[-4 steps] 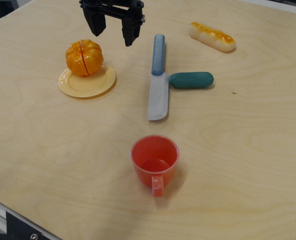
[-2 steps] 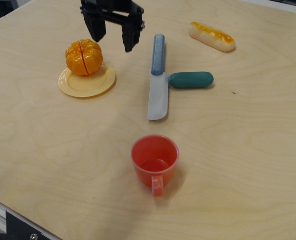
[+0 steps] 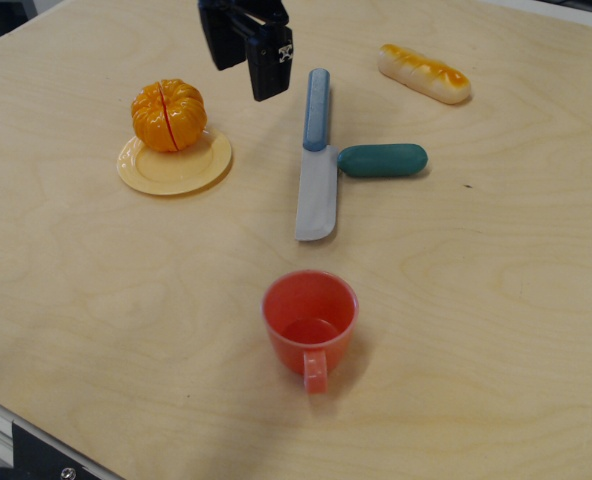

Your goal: Put cucumber in cup

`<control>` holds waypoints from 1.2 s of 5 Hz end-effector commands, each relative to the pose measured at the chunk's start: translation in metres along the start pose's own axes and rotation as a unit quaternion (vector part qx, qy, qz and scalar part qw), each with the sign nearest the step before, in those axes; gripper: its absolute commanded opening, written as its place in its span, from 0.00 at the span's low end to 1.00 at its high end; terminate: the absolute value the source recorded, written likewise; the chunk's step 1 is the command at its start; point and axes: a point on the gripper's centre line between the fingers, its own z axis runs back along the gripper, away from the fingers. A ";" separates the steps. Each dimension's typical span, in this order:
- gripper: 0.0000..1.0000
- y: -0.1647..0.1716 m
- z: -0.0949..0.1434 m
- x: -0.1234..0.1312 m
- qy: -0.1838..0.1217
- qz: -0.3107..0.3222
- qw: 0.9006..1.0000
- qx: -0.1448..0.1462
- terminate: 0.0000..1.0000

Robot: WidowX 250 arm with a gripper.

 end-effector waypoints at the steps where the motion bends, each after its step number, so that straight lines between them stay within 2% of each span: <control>1: 1.00 -0.018 0.018 0.048 -0.028 -0.241 0.970 -0.017 0.00; 2: 1.00 -0.028 0.002 0.069 -0.043 -0.305 0.951 -0.036 0.00; 3: 1.00 -0.040 -0.013 0.086 -0.015 -0.315 0.949 -0.023 0.00; 5: 1.00 -0.064 -0.035 0.100 0.028 -0.294 0.955 -0.011 0.00; 6: 1.00 -0.069 -0.040 0.095 0.046 -0.269 0.962 0.005 0.00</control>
